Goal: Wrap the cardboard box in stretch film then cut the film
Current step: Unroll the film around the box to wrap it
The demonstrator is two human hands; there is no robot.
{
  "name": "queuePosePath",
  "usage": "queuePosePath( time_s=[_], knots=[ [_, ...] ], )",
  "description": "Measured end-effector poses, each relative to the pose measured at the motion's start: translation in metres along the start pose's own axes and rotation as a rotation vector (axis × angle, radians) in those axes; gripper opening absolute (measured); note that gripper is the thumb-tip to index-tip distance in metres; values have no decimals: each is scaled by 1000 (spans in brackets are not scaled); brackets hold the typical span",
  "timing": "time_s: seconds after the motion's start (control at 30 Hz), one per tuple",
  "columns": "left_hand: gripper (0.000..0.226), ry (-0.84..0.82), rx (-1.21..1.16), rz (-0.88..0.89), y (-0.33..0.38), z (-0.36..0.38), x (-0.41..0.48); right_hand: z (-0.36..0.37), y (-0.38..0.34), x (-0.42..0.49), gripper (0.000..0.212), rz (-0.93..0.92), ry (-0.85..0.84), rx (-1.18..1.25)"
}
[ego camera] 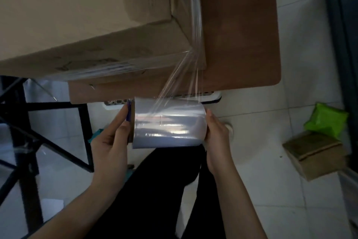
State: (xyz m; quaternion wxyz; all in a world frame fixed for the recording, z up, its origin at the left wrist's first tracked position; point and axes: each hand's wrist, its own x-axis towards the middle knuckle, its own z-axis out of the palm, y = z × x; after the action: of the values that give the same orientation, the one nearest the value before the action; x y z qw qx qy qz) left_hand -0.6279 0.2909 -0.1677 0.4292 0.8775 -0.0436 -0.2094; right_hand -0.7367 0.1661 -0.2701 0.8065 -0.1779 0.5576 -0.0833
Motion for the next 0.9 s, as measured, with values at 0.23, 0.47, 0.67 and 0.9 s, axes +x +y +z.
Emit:
queuePosePath(
  time_s=[0.23,0.47,0.67,0.9],
  knots=[
    [34,-228,39,51,-5,-29,41,22,26,-8,39,-72,77,108],
    [39,-370,153,241,-2,-59,96,77,73,-5,36,-197,152,291],
    [38,-417,202,354,-5,-80,114,103,107,-1,38,-263,163,413],
    [38,-538,250,318,-27,-119,144,140,158,1,40,-362,193,460]
  ],
)
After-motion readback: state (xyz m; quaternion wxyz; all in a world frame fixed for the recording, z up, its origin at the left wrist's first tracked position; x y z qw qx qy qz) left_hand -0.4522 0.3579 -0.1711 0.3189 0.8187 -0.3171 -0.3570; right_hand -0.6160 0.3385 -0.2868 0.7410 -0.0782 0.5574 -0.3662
